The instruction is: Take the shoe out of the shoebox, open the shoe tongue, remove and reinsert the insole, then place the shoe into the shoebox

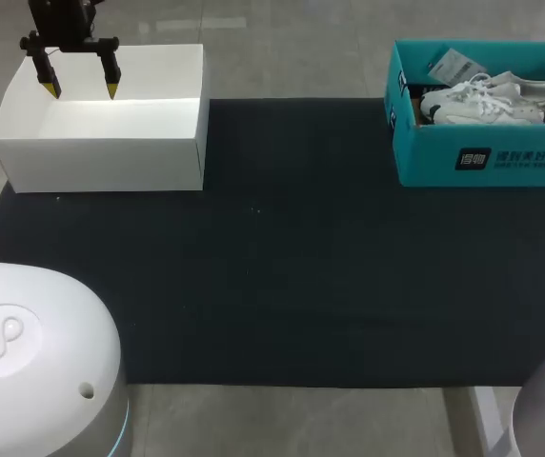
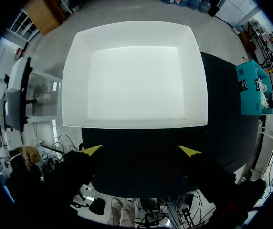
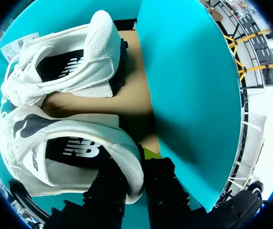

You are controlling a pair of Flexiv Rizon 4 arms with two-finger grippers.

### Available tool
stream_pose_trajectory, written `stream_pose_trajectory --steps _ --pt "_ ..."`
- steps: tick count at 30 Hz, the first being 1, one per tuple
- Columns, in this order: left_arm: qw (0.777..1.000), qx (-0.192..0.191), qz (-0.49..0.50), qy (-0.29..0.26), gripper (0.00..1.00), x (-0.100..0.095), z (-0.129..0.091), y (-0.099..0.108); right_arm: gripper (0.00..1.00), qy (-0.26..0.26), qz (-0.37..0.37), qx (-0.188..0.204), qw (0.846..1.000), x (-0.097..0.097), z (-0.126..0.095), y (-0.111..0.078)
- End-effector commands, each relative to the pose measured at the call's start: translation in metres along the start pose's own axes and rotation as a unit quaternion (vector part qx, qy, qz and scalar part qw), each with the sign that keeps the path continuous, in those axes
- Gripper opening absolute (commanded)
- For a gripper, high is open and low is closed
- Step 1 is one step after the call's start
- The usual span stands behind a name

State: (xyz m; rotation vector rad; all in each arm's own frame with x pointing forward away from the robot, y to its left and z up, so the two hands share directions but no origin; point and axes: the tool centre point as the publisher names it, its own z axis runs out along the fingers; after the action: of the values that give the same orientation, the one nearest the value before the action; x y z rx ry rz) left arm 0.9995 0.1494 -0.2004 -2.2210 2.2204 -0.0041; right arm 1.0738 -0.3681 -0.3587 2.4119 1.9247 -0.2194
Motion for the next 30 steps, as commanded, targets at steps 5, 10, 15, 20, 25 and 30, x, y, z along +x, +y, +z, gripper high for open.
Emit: stream_pose_trajectory --steps 5,10,15,20,25,30 --pt "1.000 0.000 0.000 0.000 1.00 0.000 0.000 0.000 0.00 -0.007 0.007 0.006 1.000 0.004 -0.030 -0.017" --pt "1.000 0.000 0.000 0.000 1.00 0.000 0.000 0.000 0.00 0.010 0.024 -0.002 1.000 0.005 -0.046 -0.023" --pt "1.000 0.000 0.000 0.000 1.00 0.000 0.000 0.000 0.00 0.015 0.030 -0.010 0.999 0.007 -0.059 -0.026" --pt "1.000 0.000 0.000 0.000 1.00 0.000 0.000 0.000 0.00 0.012 0.036 -0.016 0.999 0.007 -0.070 -0.027" --pt "1.000 0.000 0.000 0.000 1.00 0.000 0.000 0.000 0.00 0.013 0.042 -0.021 0.999 0.009 -0.082 -0.027" --pt "1.000 0.000 0.000 0.000 1.00 0.000 0.000 0.000 0.00 0.024 0.043 -0.030 0.998 0.010 -0.089 -0.028"
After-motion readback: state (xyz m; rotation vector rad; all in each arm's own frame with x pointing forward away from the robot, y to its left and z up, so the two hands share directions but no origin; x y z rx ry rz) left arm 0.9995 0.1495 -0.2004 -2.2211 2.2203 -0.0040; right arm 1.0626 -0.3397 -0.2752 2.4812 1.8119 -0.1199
